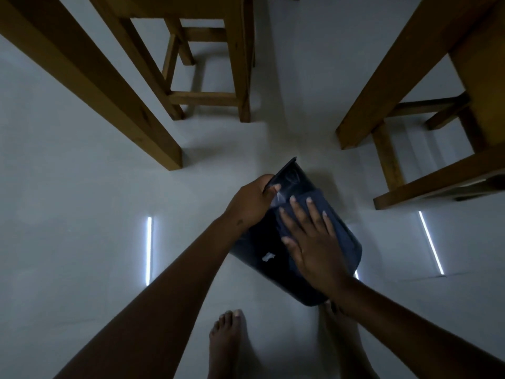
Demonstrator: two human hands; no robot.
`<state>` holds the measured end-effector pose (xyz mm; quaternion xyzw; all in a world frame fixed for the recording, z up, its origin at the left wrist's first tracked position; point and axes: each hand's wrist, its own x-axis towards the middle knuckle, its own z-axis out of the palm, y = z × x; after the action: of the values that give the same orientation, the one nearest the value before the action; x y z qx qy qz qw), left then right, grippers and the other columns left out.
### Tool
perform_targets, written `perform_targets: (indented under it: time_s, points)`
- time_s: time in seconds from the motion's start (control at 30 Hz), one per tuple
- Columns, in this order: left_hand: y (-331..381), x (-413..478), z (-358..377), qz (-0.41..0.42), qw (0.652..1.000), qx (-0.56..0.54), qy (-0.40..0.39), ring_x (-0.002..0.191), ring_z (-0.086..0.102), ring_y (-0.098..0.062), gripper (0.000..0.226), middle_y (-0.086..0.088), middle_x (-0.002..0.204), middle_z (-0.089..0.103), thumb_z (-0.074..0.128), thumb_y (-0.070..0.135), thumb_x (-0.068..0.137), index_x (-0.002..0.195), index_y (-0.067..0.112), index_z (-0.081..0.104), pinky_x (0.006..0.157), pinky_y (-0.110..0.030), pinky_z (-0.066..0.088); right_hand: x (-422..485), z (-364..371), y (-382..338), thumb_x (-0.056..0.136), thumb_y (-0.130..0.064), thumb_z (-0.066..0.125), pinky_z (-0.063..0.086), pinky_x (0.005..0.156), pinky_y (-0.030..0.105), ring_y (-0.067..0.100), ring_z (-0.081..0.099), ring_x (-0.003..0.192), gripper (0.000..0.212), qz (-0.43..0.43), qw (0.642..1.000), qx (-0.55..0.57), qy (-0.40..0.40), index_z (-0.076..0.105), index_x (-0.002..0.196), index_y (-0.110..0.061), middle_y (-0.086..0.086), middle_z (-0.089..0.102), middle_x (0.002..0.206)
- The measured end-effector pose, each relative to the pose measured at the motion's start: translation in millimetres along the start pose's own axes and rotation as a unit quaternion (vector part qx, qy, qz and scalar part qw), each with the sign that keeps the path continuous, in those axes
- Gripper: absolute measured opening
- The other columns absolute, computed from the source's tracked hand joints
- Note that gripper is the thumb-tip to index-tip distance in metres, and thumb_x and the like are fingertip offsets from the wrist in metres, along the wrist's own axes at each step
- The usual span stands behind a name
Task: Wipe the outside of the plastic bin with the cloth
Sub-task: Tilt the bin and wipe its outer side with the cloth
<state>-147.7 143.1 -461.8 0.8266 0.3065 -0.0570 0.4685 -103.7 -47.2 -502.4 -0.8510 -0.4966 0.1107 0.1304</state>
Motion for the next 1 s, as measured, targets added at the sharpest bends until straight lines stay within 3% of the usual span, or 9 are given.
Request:
perform_targets:
  time_s: [0.1,0.2,0.4,0.53,0.6,0.7,0.8,0.93,1.0]
  points:
    - [-12,-16,-7,-0.024,0.999,0.012,-0.034,0.101,0.062,-0.024,0.035,-0.007,0.114,0.066,0.038,0.043,0.1,0.117,0.017,0.055,0.084,-0.032,0.046,29,-12,29,0.099,-0.045,0.02,0.02,0.116,0.053,0.025,0.009,0.147,0.055,0.086,0.993,0.08,0.017,0.013,0.151,-0.027,0.0,0.014,0.16]
    - [-20,-27,-4,-0.019,0.998,0.059,0.0,0.09,0.065,-0.026,0.035,-0.009,0.1,0.069,0.035,0.046,0.1,0.103,0.018,0.055,0.079,-0.036,0.051,26,-13,32,0.098,-0.046,0.021,0.021,0.115,0.053,0.023,0.009,0.147,0.056,0.143,0.98,0.135,0.024,0.014,0.151,-0.028,-0.001,0.013,0.16]
    - [-14,-11,-8,0.043,0.994,0.092,0.031,0.078,0.064,-0.023,0.03,-0.003,0.085,0.068,0.035,0.046,0.099,0.091,0.024,0.053,0.073,-0.036,0.053,4,1,-1,0.098,-0.045,0.022,0.009,0.116,0.048,0.025,-0.004,0.148,0.057,0.025,0.999,0.034,0.013,0.004,0.151,-0.034,-0.002,0.001,0.162]
    - [-12,-10,-4,0.026,0.995,0.091,0.035,0.077,0.062,-0.02,0.032,-0.001,0.084,0.066,0.029,0.048,0.1,0.088,0.027,0.05,0.074,-0.036,0.051,29,-7,30,0.098,-0.049,0.022,0.023,0.116,0.048,0.016,0.007,0.146,0.057,0.145,0.971,0.187,0.024,0.012,0.151,-0.03,-0.003,0.013,0.16]
    - [-11,-10,-3,0.021,0.994,0.1,0.038,0.077,0.063,-0.02,0.037,-0.002,0.084,0.068,0.027,0.049,0.1,0.088,0.024,0.052,0.074,-0.036,0.051,10,-4,26,0.098,-0.048,0.021,0.026,0.114,0.052,0.02,0.009,0.147,0.056,0.171,0.97,0.17,0.023,0.01,0.15,-0.032,-0.003,0.014,0.16]
    - [-15,-11,-3,0.013,0.994,0.101,0.036,0.077,0.063,-0.022,0.038,-0.003,0.085,0.068,0.028,0.047,0.1,0.088,0.023,0.054,0.073,-0.034,0.049,-26,8,0,0.097,-0.043,0.023,0.02,0.114,0.055,0.029,0.005,0.147,0.057,0.054,0.998,0.036,-0.008,0.009,0.151,-0.031,0.002,0.01,0.161]
    - [-13,-10,-5,0.018,0.993,0.107,0.041,0.077,0.061,-0.023,0.038,-0.002,0.083,0.065,0.029,0.046,0.101,0.089,0.02,0.054,0.071,-0.032,0.046,-10,8,-2,0.098,-0.043,0.023,0.013,0.116,0.051,0.027,0.001,0.148,0.055,-0.001,1.0,0.0,0.001,0.008,0.151,-0.033,-0.002,0.006,0.161]
    - [-6,-9,-1,0.014,0.993,0.106,0.038,0.077,0.06,-0.023,0.036,-0.003,0.085,0.066,0.028,0.046,0.101,0.085,0.022,0.049,0.072,-0.034,0.047,8,-4,22,0.099,-0.044,0.019,0.021,0.116,0.05,0.021,0.008,0.147,0.055,0.132,0.984,0.122,0.015,0.014,0.151,-0.029,-0.004,0.011,0.16]
    - [-10,-12,-1,0.006,0.993,0.106,0.045,0.078,0.062,-0.024,0.04,-0.004,0.086,0.068,0.026,0.049,0.1,0.085,0.021,0.051,0.076,-0.039,0.051,-11,1,14,0.098,-0.046,0.019,0.021,0.115,0.053,0.023,0.006,0.148,0.056,0.141,0.985,0.095,0.007,0.012,0.151,-0.029,-0.002,0.01,0.161]
